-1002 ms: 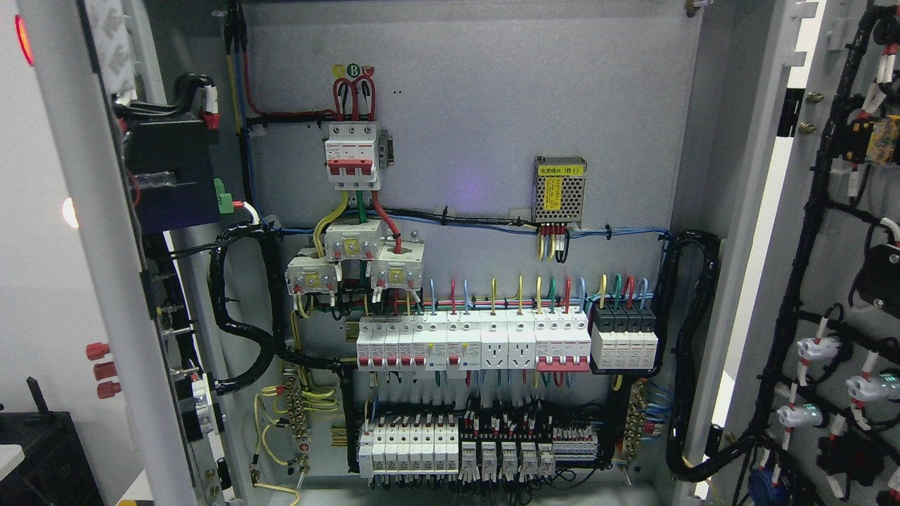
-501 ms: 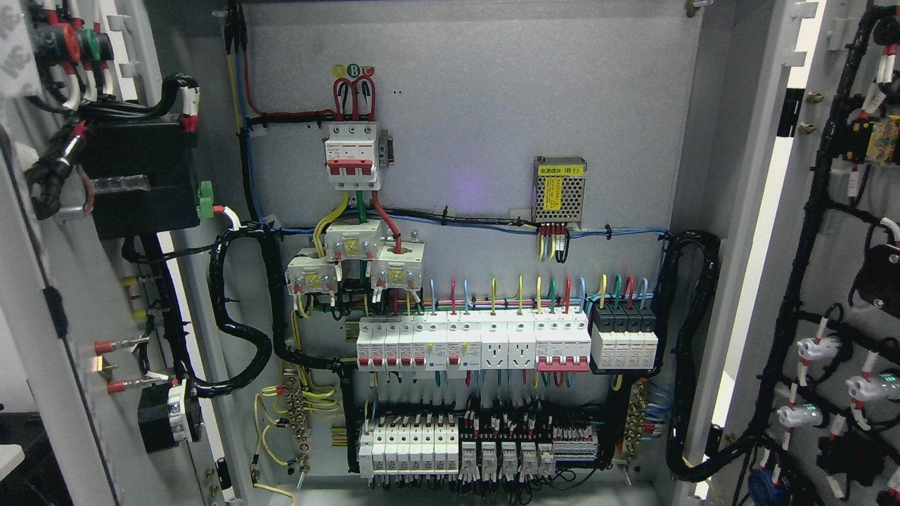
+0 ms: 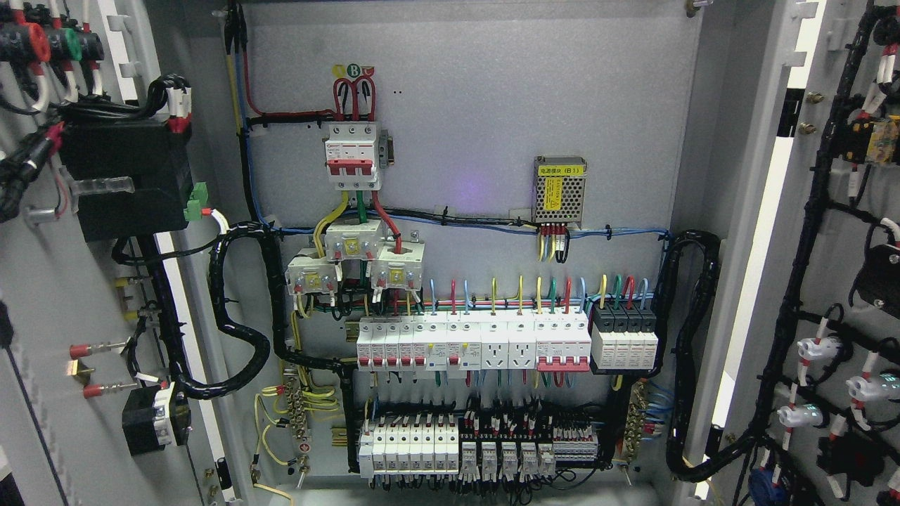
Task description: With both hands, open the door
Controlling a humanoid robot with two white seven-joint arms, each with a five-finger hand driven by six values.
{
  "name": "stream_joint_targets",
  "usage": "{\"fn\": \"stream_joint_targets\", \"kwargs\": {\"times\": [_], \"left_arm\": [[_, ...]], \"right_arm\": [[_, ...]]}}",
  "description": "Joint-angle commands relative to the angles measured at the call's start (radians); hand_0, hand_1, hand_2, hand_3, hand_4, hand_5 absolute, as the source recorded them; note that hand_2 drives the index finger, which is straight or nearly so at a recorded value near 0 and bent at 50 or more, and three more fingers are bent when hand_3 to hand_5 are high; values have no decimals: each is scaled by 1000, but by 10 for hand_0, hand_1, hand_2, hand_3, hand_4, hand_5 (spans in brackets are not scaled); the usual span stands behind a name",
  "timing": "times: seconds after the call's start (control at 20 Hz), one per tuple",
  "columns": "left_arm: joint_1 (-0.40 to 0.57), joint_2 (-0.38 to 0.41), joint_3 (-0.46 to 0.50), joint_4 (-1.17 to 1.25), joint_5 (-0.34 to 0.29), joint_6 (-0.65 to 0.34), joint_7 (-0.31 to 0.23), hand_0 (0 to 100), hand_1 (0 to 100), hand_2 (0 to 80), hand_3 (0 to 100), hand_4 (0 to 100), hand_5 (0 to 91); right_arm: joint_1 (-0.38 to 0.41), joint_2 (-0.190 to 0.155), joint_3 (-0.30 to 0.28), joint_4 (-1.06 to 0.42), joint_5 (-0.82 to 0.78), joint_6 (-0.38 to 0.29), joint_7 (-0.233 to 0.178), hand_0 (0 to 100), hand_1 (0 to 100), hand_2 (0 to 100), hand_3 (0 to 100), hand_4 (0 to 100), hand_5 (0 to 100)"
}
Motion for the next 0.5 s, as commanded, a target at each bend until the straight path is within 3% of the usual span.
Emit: {"fn": "stream_joint_targets", "kwargs": {"times": [0.0, 0.35, 0.45], "left_arm": [[0, 0, 0, 0, 0, 0, 1, 0, 0, 0, 0, 31, 0], [0, 0, 0, 0, 0, 0, 1, 0, 0, 0, 0, 31, 0], [-1, 0, 0, 0, 0, 0, 1, 0, 0, 0, 0, 31, 0]], "right_arm": [[-4, 55, 9, 28, 36, 13, -2, 107, 0, 0, 0, 0, 0], [12, 49, -9, 29, 53, 13, -5, 107, 0, 0, 0, 0, 0], [22, 42, -21, 32, 53, 9, -41, 107, 0, 0, 0, 0, 0]]}}
